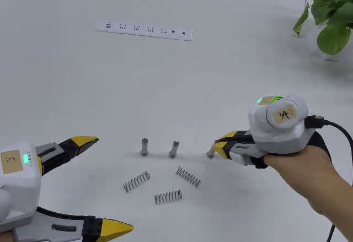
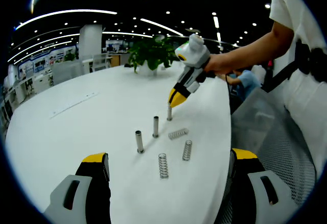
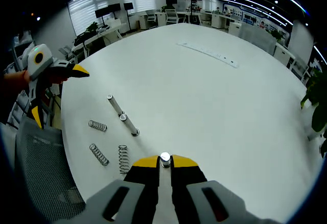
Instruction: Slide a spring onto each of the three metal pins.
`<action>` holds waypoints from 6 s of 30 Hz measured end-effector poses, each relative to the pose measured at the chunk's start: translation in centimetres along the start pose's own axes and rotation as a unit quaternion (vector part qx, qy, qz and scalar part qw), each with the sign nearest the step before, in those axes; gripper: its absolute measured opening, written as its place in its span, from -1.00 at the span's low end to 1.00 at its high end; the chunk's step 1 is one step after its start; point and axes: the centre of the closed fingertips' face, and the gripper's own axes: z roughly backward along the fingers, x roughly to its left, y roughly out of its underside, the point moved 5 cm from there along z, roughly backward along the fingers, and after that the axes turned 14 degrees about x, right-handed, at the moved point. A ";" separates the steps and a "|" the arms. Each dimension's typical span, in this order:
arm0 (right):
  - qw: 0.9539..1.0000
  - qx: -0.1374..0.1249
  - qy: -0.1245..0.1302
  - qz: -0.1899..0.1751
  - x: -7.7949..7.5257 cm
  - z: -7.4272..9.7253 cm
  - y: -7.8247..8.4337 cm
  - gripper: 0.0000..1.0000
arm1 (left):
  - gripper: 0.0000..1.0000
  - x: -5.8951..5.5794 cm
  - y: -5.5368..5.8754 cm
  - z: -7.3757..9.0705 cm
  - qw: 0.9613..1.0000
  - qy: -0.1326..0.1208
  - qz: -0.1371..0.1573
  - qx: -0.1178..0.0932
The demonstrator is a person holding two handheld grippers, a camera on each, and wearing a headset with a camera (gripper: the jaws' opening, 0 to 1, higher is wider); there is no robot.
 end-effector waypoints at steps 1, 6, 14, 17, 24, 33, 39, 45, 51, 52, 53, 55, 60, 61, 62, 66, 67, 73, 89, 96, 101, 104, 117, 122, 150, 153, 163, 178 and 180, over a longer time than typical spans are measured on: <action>1.000 0.000 0.000 0.001 0.0 0.0 0.0 -0.82 | 1.00 0.0 0.0 0.0 1.000 0.000 0.000 0.000; 1.000 0.003 0.001 0.006 0.2 0.1 -0.1 -0.82 | 1.00 0.1 0.0 0.0 1.000 -0.001 0.001 0.000; 1.000 0.005 0.003 0.014 0.4 0.2 0.0 -0.82 | 1.00 0.1 -0.1 0.0 1.000 -0.001 0.003 -0.002; 1.000 0.005 0.003 0.013 0.4 0.2 -0.1 -0.82 | 1.00 0.0 -0.2 0.0 1.000 -0.001 0.002 -0.002; 1.000 0.004 0.002 0.014 0.6 0.3 0.0 -0.82 | 1.00 0.0 -0.2 0.0 1.000 -0.002 0.002 -0.002; 1.000 0.005 -0.001 0.017 0.5 0.3 0.0 -0.80 | 1.00 0.1 -0.2 -0.1 1.000 -0.002 0.003 -0.002; 1.000 0.004 -0.001 0.018 0.5 0.3 0.0 -0.80 | 1.00 0.1 -0.2 0.0 1.000 -0.002 0.004 -0.003; 1.000 0.002 0.001 0.018 0.3 0.3 0.0 -0.79 | 1.00 0.0 -0.3 0.0 1.000 -0.002 0.003 -0.003; 1.000 -0.001 0.000 0.016 0.3 0.3 0.0 -0.75 | 1.00 0.0 -0.5 0.0 1.000 -0.002 0.001 -0.004; 1.000 -0.001 0.000 0.016 0.3 0.3 0.1 -0.74 | 1.00 0.0 -0.5 0.0 1.000 -0.002 0.001 -0.004; 1.000 -0.001 0.000 0.017 0.4 0.3 0.1 -0.72 | 1.00 0.0 -0.6 0.0 1.000 -0.002 0.001 -0.005; 1.000 -0.002 0.000 0.017 0.4 0.4 0.1 -0.71 | 1.00 0.0 -0.6 0.0 1.000 -0.002 0.001 -0.005; 1.000 -0.006 0.000 0.018 0.4 0.6 0.0 -0.67 | 1.00 -0.1 -0.5 0.1 1.000 -0.002 0.000 -0.003; 1.000 -0.007 0.001 0.018 0.4 0.6 0.0 -0.66 | 1.00 -0.1 -0.5 0.1 1.000 -0.002 -0.001 -0.003; 1.000 -0.008 0.001 0.018 0.4 0.8 0.0 -0.65 | 1.00 -0.1 -0.6 0.2 1.000 -0.003 -0.001 -0.003; 1.000 -0.011 0.001 0.022 0.4 1.0 0.1 -0.62 | 1.00 -0.1 -0.6 0.3 1.000 -0.005 -0.002 -0.003; 1.000 -0.013 0.001 0.021 0.4 1.1 0.1 -0.61 | 1.00 -0.1 -0.6 0.3 1.000 -0.005 -0.002 -0.002; 1.000 -0.026 0.001 0.017 0.3 2.0 0.2 -0.53 | 1.00 -0.2 -0.8 0.6 1.000 -0.008 -0.003 -0.001; 0.997 -0.072 -0.012 0.027 -0.1 5.2 1.2 -0.15 | 1.00 -0.4 -1.1 1.2 1.000 -0.024 -0.006 0.009; 0.994 -0.089 -0.021 0.051 -0.4 5.7 2.1 0.06 | 0.95 -0.3 -1.0 1.4 0.999 -0.036 -0.010 0.025; 0.992 -0.096 -0.033 0.070 0.0 6.3 2.8 0.22 | 0.87 -0.3 -0.9 1.1 0.998 -0.045 -0.019 0.045; 0.991 -0.098 -0.042 0.077 0.2 6.4 3.3 0.31 | 0.79 -0.1 -0.8 0.8 0.997 -0.052 -0.020 0.062; 0.988 -0.103 -0.066 0.093 1.0 6.7 5.1 0.51 | 0.14 1.1 0.8 -2.3 0.988 -0.054 -0.009 0.142; 0.987 -0.105 -0.072 0.096 0.8 6.6 5.7 0.62 | -0.06 1.1 0.9 -3.9 0.986 -0.042 -0.022 0.161; 0.987 -0.110 -0.075 0.090 0.4 6.6 7.0 0.68 | -0.65 0.7 3.1 -7.9 0.964 -0.045 -0.070 0.252; 0.987 -0.109 -0.074 0.090 0.4 6.6 7.0 0.67 | -0.71 0.8 2.9 -7.9 0.964 -0.049 -0.069 0.251; 0.987 -0.110 -0.075 0.088 0.5 6.7 6.9 0.66 | -0.78 1.0 3.2 -8.0 0.963 -0.054 -0.083 0.250; 0.986 -0.111 -0.075 0.099 1.6 7.5 5.9 0.65 | -0.79 0.0 2.7 -6.9 0.973 -0.043 -0.062 0.220; 0.985 -0.115 -0.074 0.102 1.6 7.8 5.6 0.65 | -0.79 0.0 2.4 -6.5 0.976 -0.043 -0.053 0.206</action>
